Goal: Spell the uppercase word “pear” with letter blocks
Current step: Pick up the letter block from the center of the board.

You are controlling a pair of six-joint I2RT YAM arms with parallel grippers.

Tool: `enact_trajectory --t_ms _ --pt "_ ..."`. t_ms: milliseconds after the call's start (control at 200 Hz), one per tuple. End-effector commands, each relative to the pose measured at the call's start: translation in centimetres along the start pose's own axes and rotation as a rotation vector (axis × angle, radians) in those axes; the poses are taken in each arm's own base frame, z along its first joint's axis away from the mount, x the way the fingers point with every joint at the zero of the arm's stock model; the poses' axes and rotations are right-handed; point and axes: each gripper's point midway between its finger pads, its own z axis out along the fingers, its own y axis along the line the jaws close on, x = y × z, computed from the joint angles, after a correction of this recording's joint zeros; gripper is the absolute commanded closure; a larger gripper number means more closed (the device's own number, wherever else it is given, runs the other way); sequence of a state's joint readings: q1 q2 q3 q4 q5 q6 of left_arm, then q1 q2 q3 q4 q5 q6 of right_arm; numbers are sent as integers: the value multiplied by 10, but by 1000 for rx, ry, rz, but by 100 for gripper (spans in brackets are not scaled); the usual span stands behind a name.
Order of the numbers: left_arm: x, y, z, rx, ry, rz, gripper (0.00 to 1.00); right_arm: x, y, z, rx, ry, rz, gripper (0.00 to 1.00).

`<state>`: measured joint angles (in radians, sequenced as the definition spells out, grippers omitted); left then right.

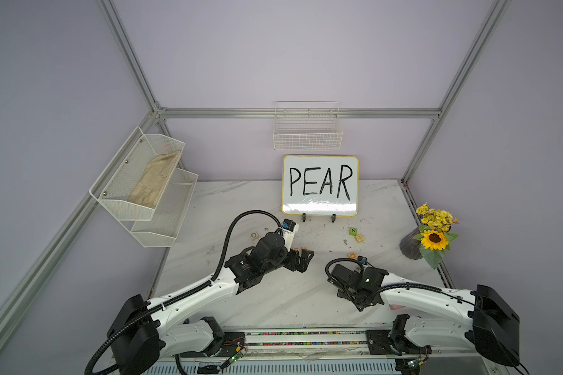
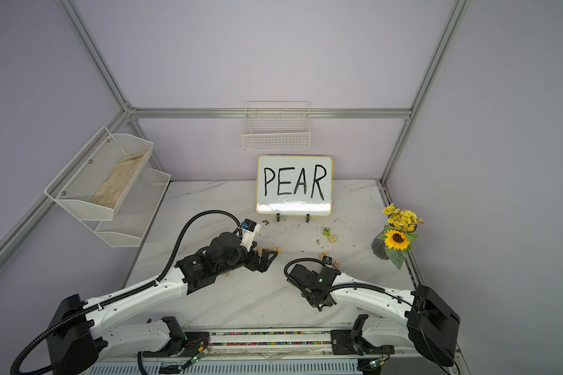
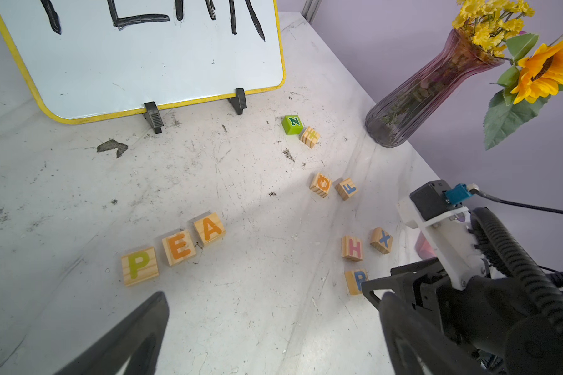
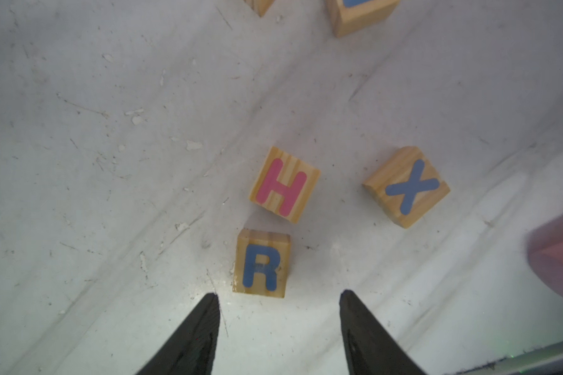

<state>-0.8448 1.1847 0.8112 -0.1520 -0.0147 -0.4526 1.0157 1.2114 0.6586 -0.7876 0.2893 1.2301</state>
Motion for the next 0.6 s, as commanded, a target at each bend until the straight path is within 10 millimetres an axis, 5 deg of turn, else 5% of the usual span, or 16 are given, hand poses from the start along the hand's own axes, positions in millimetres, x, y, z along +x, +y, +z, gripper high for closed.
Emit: enact_trajectory --t_ms 0,290,595 --pt "9 6 0 -20 5 -2 0 7 -3 7 13 20 40 38" --pt "7 10 -2 -38 -2 3 0 -1 12 16 13 3 8 40" --pt "5 16 0 -74 -11 2 0 4 4 33 54 48 40 43"
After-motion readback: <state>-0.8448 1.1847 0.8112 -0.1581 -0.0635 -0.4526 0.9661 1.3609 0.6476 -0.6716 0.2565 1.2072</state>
